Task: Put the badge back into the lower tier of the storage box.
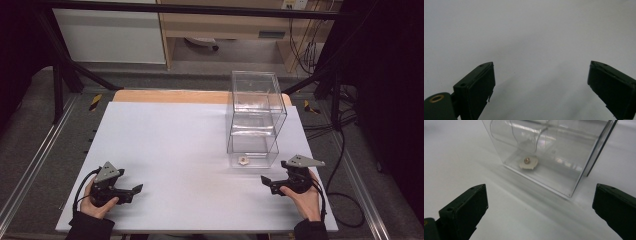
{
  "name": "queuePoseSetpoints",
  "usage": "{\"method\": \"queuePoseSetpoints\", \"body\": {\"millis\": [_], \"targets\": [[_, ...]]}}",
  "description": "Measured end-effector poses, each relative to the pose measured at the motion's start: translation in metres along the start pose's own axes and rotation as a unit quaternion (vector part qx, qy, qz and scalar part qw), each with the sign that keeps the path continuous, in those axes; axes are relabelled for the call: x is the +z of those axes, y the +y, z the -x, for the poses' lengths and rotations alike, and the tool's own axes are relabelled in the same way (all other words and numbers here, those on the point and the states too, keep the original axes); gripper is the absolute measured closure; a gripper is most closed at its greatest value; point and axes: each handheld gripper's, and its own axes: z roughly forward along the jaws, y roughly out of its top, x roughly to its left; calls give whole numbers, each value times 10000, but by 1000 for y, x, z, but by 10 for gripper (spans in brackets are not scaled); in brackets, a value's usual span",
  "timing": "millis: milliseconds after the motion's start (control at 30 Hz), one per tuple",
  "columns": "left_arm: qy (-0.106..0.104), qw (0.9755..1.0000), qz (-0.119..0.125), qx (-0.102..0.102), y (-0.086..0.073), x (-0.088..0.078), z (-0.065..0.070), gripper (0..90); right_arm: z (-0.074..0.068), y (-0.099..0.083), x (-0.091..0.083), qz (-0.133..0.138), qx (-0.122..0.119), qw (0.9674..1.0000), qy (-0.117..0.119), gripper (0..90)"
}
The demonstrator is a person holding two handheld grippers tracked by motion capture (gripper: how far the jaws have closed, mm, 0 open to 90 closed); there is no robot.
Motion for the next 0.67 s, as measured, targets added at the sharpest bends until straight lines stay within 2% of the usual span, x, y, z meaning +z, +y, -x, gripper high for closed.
{"method": "queuePoseSetpoints", "body": {"millis": [333,400,667], "targets": [[-36,10000,-22,15,0,1,1,72,5,-23,4,-308,-41,9995,-84,9],[-46,10000,-30,21,0,1,1,72,6,-25,4,-299,-97,9994,-128,10],[-54,10000,-69,45,1,2,2,72,10,-33,0,-319,-78,9994,-129,10]]}}
